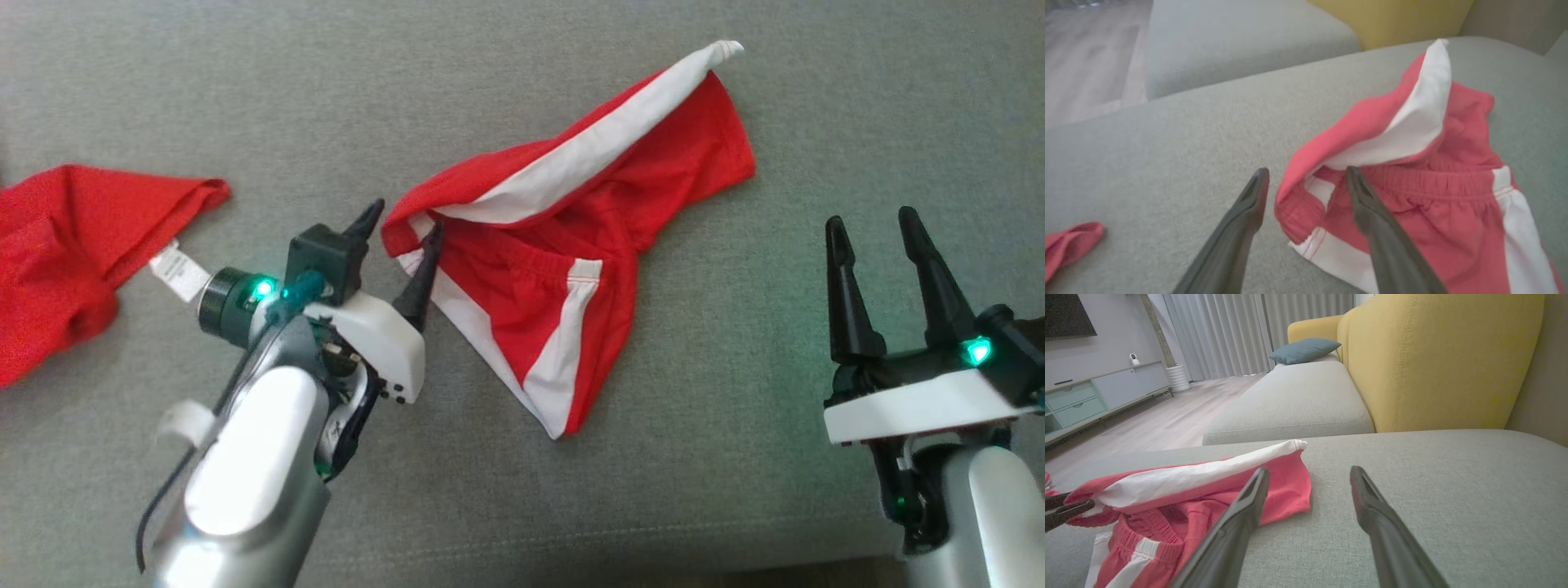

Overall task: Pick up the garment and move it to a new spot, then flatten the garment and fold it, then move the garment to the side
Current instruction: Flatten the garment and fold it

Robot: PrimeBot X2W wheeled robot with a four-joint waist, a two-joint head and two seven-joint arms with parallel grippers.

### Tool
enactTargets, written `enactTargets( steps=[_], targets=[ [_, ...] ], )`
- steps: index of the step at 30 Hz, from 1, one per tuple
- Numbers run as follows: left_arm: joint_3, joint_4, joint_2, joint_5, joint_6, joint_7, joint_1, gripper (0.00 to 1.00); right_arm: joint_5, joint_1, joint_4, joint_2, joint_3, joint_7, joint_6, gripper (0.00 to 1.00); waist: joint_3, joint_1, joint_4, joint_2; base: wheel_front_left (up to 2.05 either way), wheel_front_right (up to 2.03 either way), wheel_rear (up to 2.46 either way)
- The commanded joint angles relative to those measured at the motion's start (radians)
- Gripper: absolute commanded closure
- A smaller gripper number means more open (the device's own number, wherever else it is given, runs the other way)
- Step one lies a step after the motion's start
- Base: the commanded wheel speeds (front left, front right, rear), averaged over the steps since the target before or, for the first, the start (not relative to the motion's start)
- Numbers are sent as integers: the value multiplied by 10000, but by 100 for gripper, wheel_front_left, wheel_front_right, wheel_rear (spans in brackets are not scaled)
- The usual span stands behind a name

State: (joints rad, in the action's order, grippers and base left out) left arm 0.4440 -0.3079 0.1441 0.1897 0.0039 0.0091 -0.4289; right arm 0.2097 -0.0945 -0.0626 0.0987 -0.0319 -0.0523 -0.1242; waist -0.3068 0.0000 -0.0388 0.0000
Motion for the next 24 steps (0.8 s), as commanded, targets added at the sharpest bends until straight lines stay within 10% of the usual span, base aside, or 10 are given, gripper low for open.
enactTargets(
  steps=[1,2,21,22,24],
  targets=[
    [-320,174,176,121,-61,68,-361,60,36,-297,-310,-17,-268,2,-65,0,-80,0,-106,0,0,0,0],
    [-363,55,185,218,-133,130,-464,100,51,-323,-291,-21,-295,-11,-65,0,-117,0,-156,0,0,0,0],
    [-1629,-2507,347,2097,-762,1224,-2755,100,349,-755,109,-80,-569,-35,-65,0,-728,0,-581,0,0,0,0],
    [-1678,-2754,357,2157,-785,1174,-2866,97,356,-779,135,-77,-581,-45,-65,0,-744,0,-602,0,0,0,0],
    [-1706,-3189,381,2208,-841,1010,-3030,39,366,-810,182,-76,-589,-66,-65,0,-765,0,-633,0,0,0,0]
  ],
)
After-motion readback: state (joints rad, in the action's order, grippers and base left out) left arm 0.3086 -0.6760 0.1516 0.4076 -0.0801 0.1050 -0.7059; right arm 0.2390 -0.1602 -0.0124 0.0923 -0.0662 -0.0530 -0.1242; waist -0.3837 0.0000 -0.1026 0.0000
